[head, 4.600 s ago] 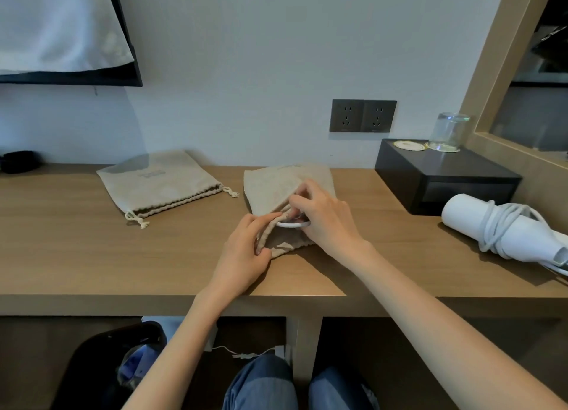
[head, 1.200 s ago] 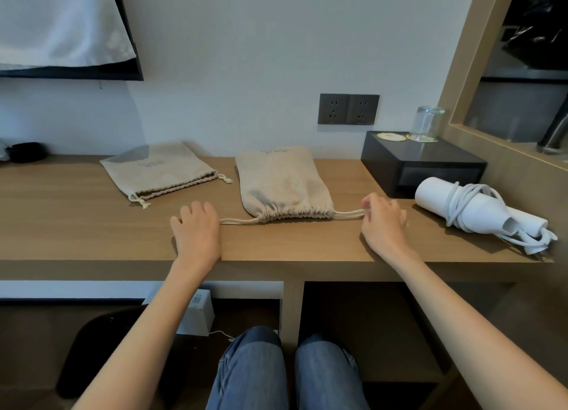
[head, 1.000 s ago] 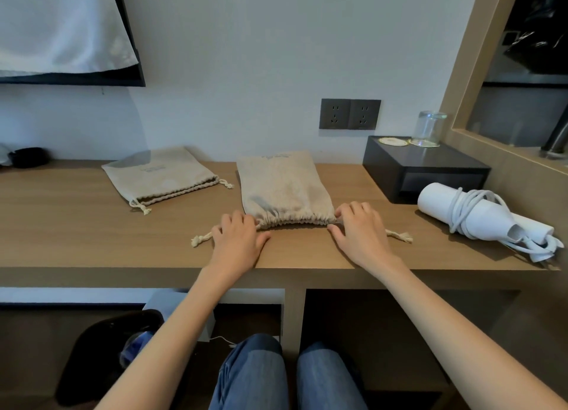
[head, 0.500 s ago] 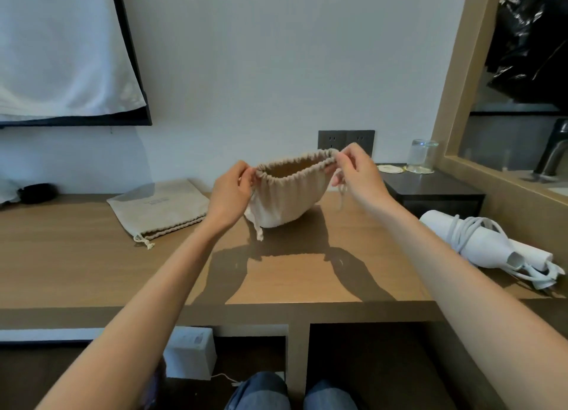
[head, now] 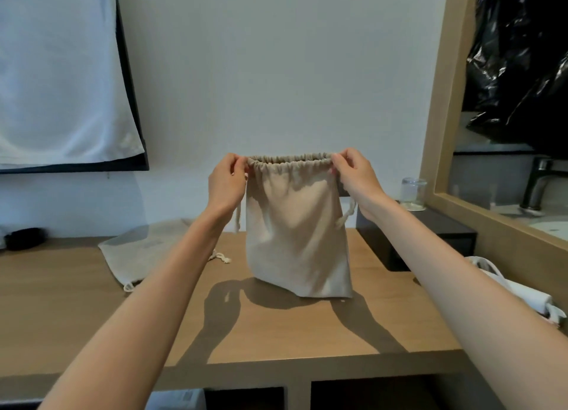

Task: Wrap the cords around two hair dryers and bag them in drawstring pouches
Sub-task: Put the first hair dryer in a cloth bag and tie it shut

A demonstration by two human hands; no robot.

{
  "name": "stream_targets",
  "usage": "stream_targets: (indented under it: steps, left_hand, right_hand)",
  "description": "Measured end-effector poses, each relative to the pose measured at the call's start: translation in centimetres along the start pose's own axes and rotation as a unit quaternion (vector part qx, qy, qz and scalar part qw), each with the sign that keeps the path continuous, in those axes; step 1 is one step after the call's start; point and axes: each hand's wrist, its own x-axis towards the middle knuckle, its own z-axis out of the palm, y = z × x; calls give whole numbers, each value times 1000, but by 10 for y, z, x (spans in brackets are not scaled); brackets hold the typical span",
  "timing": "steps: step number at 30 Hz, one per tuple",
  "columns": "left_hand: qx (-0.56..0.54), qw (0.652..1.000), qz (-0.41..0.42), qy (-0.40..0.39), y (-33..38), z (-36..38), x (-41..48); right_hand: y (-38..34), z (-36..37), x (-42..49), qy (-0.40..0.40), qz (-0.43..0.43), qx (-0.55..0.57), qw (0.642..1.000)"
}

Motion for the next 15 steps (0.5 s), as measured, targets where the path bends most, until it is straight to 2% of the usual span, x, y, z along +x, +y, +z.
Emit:
stream_targets:
  steps: [4,6,10,13,15]
  left_hand:
    - [-13,1000,-24,-13,-1,2,2]
    - [-73,993,-85,-19,-4,3,3]
    - [-243,943,-225,18,-8,-11,6]
    - [-242,947,-208,27,-13,-15,-2]
    - [-197,965,-168,29,-14,-12,-12]
  right_hand:
    - [-1,-9,2,6,28,24,999]
    - [-2,-13,2,10,69,79,994]
    - [7,-31,-2,55,152,236,958]
    - [16,-38,-7,96,179,323,924]
    - [21,-38,-10,111,163,297,934]
